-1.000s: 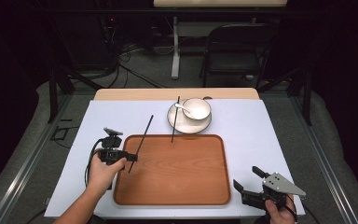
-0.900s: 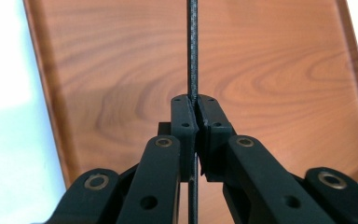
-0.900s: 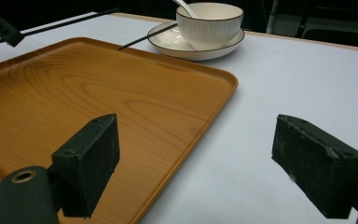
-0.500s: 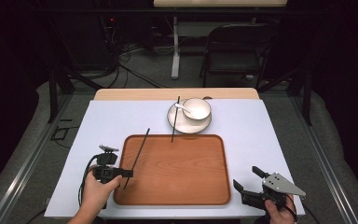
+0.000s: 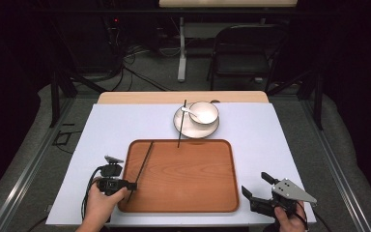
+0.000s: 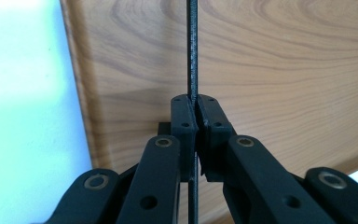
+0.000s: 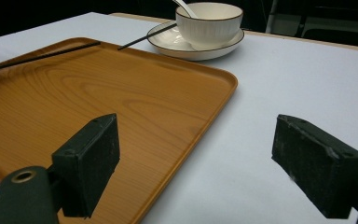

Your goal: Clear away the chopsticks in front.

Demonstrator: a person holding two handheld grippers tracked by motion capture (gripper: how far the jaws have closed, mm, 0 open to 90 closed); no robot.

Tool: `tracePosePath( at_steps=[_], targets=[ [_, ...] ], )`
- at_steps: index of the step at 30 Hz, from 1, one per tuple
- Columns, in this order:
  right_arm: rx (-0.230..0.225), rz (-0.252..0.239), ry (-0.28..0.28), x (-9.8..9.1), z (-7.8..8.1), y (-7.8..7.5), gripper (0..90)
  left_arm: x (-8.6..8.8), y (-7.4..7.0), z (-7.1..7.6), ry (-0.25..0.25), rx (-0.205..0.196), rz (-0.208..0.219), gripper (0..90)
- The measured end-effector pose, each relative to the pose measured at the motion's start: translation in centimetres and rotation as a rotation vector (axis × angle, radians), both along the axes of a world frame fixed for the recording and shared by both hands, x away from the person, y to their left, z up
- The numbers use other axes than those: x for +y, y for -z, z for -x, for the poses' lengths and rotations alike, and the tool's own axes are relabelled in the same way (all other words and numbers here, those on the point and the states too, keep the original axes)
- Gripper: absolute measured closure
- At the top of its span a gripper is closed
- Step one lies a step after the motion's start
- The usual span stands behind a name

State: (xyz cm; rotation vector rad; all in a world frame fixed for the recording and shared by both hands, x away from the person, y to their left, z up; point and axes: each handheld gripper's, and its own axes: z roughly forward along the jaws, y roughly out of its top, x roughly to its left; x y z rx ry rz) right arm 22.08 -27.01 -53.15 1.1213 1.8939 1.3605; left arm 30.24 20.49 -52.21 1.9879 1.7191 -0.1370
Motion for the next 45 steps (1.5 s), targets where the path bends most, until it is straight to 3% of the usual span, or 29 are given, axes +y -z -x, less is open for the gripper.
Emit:
tracePosePath(
  at_steps=[16, 38, 41, 45],
  targets=[
    [0.001, -0.002, 0.003, -0.06, 0.03, 0.0, 14.7, -0.47, 0.55, -0.2, 0.006, 0.028, -0.016, 85.7],
    [0.005, -0.006, 0.002, -0.07, -0.01, 0.0, 14.7, -0.3, 0.59, -0.25, -0.003, 0.024, -0.016, 84.7],
    [0.003, -0.005, 0.002, -0.07, 0.0, 0.01, 14.7, -0.24, 0.4, -0.25, -0.005, 0.019, -0.016, 84.2],
    [0.005, -0.006, 0.002, -0.07, -0.01, 0.0, 14.7, -0.23, -0.24, -0.43, 0.009, -0.02, -0.013, 79.7]
  ],
)
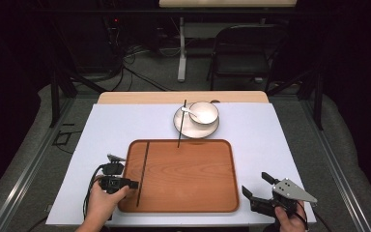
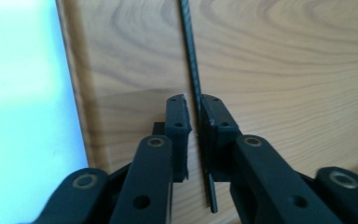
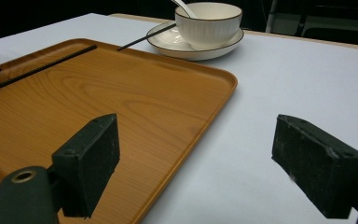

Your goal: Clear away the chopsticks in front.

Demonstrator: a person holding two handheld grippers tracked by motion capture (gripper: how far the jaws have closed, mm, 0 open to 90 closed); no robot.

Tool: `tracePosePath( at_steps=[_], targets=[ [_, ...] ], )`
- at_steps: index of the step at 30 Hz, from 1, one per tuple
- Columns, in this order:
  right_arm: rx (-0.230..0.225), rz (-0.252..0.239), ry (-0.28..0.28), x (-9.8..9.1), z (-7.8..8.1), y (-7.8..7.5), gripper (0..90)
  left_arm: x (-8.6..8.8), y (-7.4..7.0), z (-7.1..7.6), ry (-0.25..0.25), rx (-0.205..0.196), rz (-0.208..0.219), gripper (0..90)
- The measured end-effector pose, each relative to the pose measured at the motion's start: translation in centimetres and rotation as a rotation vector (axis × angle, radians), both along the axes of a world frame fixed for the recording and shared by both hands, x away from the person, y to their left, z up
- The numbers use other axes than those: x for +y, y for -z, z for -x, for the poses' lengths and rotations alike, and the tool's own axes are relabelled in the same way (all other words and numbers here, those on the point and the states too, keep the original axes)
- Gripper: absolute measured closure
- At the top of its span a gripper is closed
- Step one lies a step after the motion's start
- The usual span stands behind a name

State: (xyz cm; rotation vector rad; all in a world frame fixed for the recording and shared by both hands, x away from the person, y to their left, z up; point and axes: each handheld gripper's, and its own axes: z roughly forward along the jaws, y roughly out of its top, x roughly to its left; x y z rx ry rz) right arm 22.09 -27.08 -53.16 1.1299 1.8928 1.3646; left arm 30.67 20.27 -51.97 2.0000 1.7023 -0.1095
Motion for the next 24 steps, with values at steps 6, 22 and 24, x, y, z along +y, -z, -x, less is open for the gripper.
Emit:
tracePosePath(
  at_steps=[6, 22, 24],
  targets=[
    [-0.002, 0.002, 0.0, 0.0, 0.0, 0.0, 14.7, -0.1, -0.7, -0.7, 0.003, -0.041, 0.022, 70.0],
    [-0.002, 0.002, 0.001, -0.1, 0.0, 0.0, 14.7, -1.3, -2.6, -4.9, 0.032, -0.141, 0.096, 51.5],
    [-0.001, 0.001, 0.001, -0.1, 0.0, 0.0, 14.7, -1.4, -2.7, -5.7, 0.026, -0.142, 0.107, 51.3]
  ],
)
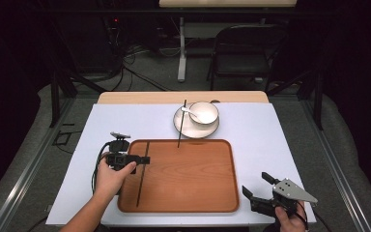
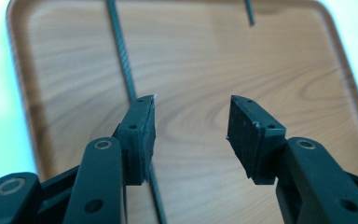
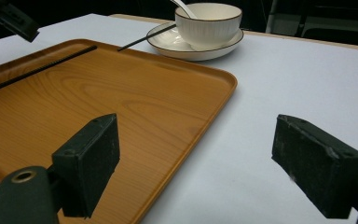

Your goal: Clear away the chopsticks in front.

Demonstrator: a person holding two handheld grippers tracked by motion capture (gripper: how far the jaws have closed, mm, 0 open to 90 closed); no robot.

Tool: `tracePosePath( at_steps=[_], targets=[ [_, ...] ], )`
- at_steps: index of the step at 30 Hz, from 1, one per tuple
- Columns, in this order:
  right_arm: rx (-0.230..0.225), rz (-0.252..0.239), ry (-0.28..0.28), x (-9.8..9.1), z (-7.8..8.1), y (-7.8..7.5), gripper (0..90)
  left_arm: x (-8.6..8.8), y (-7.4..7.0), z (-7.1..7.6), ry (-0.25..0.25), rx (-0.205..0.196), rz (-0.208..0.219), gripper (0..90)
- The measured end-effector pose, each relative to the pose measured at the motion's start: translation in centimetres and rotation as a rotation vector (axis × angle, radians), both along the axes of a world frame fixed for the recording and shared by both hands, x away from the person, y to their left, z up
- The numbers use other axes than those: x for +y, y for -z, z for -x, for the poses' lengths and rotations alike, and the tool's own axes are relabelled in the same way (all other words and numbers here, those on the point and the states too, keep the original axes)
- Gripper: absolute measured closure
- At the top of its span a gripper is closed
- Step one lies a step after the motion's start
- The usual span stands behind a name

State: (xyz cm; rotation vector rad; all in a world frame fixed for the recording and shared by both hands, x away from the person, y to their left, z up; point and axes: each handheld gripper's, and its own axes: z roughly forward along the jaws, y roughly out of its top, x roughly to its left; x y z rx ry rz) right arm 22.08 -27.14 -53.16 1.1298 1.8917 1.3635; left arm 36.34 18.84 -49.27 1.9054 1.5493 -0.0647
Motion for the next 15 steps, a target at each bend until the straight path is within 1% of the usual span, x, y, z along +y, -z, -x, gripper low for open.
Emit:
tracePosePath(
  at_steps=[4, 5, 6, 8, 10, 14, 15],
  targets=[
    [0.0, 0.001, -0.001, 0.0, 0.0, 0.0, 14.7, -0.2, -0.2, -1.3, -0.006, -0.03, -0.005, 51.3],
    [0.0, 0.001, -0.001, 0.0, 0.0, 0.0, 14.7, -0.3, -0.2, -1.5, -0.016, -0.054, -0.014, 49.3],
    [-0.001, -0.001, 0.0, 0.0, 0.0, 0.0, 14.7, -0.4, -0.4, -2.1, -0.024, -0.09, -0.026, 48.5],
    [-0.001, -0.001, 0.0, 0.0, 0.0, 0.0, 14.7, -0.4, -0.4, -2.3, -0.025, -0.095, -0.03, 47.3],
    [0.0, 0.0, -0.001, 0.0, 0.0, 0.0, 14.7, -0.5, -0.8, -2.9, -0.03, -0.092, -0.023, 46.8],
    [0.0, -0.002, -0.001, 0.0, 0.0, 0.0, 14.7, -0.9, -1.5, -4.0, -0.036, -0.106, -0.022, 46.1],
    [0.0, -0.002, -0.001, 0.0, 0.0, 0.0, 14.7, -0.9, -1.5, -4.0, -0.036, -0.106, -0.022, 45.8]
  ],
)
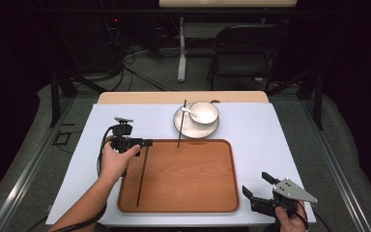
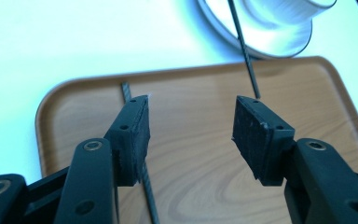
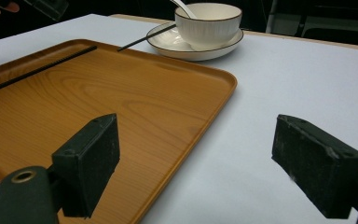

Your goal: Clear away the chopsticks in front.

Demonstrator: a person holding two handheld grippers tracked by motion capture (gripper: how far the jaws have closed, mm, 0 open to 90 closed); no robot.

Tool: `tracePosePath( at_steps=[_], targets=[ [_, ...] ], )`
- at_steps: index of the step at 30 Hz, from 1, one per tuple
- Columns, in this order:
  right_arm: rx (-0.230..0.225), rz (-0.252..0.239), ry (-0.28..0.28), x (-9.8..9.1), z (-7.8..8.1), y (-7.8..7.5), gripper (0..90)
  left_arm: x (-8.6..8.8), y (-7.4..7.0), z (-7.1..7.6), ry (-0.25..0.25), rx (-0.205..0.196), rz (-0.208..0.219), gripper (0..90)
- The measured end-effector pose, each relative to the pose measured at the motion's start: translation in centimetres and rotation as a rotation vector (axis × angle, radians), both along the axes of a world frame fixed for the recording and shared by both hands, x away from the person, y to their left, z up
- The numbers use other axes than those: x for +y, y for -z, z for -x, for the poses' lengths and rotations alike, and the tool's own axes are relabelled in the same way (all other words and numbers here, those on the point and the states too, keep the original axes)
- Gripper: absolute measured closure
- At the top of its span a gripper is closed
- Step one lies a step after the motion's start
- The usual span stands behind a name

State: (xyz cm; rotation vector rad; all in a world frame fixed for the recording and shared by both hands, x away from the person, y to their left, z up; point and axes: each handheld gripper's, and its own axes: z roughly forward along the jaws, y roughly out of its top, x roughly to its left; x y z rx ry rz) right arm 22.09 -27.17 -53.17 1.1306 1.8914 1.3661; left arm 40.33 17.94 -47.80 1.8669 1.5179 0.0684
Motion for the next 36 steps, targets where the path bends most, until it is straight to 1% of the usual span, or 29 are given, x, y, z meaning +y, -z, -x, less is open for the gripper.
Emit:
tracePosePath(
  at_steps=[2, 4, 8, 11, 12, 14, 18, 22, 23, 24, 25, 27, 30, 33, 35, 36],
  targets=[
    [0.0, 0.0, 0.0, 0.0, 0.0, 0.0, 14.7, -0.3, -0.2, -0.5, 0.004, -0.004, -0.021, 45.7],
    [0.002, -0.002, 0.0, 0.0, 0.0, 0.0, 14.7, -0.6, -0.2, -0.8, 0.003, -0.007, -0.033, 45.6],
    [0.002, -0.003, 0.0, 0.0, 0.0, 0.0, 14.7, -1.3, -0.1, -1.7, 0.0, -0.002, -0.038, 45.4],
    [0.002, -0.002, -0.001, 0.0, 0.0, 0.0, 14.7, -1.8, 0.1, -2.2, -0.005, -0.013, -0.053, 45.0],
    [0.002, -0.002, -0.001, 0.0, 0.0, 0.0, 14.7, -2.0, 0.1, -2.4, -0.011, -0.013, -0.048, 45.0],
    [0.002, -0.002, -0.001, 0.0, 0.0, 0.0, 14.7, -2.3, 0.1, -2.6, -0.008, -0.015, -0.054, 45.1],
    [0.001, 0.0, -0.002, -0.1, 0.0, 0.0, 14.7, -3.2, 0.2, -3.1, -0.007, -0.023, -0.039, 45.1],
    [-0.002, -0.001, -0.003, -0.1, 0.0, 0.0, 14.7, -4.2, 0.3, -3.6, -0.001, -0.019, -0.037, 45.1],
    [0.0, -0.001, -0.003, -0.1, 0.0, 0.0, 14.7, -4.6, 0.3, -3.8, 0.003, -0.018, -0.03, 45.1],
    [0.0, -0.001, -0.003, -0.1, 0.0, 0.0, 14.7, -4.6, 0.3, -3.8, 0.003, -0.018, -0.03, 45.1],
    [-0.001, -0.003, -0.003, -0.1, 0.0, 0.0, 14.7, -4.9, 0.3, -3.9, 0.011, -0.013, -0.023, 45.2],
    [-0.002, -0.002, -0.003, -0.1, 0.0, 0.0, 14.7, -5.5, 0.3, -4.1, 0.015, -0.011, -0.026, 45.7],
    [-0.001, -0.003, -0.002, -0.1, 0.0, 0.0, 14.7, -6.3, 0.3, -4.3, 0.028, 0.005, -0.017, 46.0],
    [-0.002, -0.003, -0.004, -0.1, 0.0, 0.0, 14.7, -7.3, 0.5, -4.6, 0.035, 0.011, -0.025, 47.4],
    [-0.002, -0.003, -0.003, -0.1, 0.0, 0.0, 14.7, -7.8, 0.6, -4.8, 0.039, 0.027, -0.028, 49.0],
    [0.001, -0.007, -0.002, -0.1, 0.0, 0.0, 14.7, -8.1, 0.8, -4.9, 0.046, 0.042, -0.023, 50.6]
  ],
)
